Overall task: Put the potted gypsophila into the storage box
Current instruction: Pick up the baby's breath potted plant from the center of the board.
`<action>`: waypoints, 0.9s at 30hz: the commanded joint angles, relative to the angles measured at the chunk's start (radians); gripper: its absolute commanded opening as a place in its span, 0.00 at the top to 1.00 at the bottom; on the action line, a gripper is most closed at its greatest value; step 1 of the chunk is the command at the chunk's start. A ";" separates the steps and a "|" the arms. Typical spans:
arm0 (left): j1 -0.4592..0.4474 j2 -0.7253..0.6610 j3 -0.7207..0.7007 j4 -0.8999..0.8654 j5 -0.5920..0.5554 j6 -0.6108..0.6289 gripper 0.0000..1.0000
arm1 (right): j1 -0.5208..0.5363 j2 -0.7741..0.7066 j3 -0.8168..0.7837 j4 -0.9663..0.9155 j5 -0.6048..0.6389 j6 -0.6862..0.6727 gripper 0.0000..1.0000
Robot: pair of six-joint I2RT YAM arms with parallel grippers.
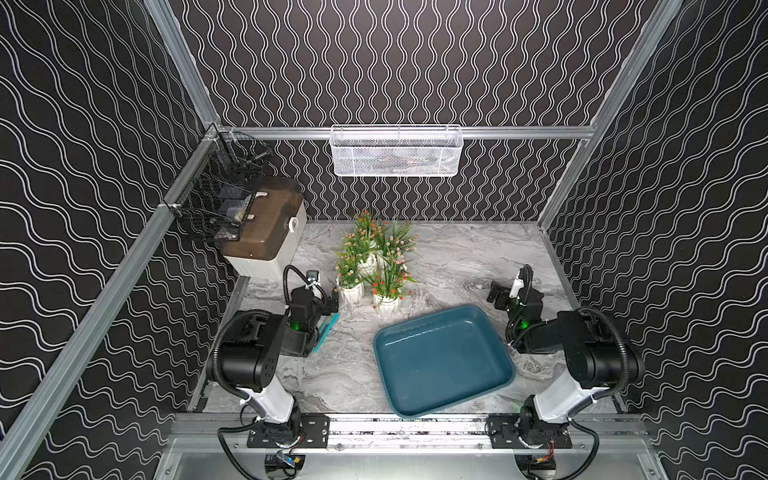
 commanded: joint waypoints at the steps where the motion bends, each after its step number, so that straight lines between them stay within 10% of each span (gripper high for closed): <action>1: 0.001 -0.004 -0.001 0.030 0.003 0.011 0.01 | 0.001 -0.002 0.000 -0.003 -0.021 0.006 0.00; 27: 0.002 -0.006 0.004 0.022 0.012 0.009 0.01 | 0.001 -0.011 -0.114 0.220 -0.108 -0.030 0.00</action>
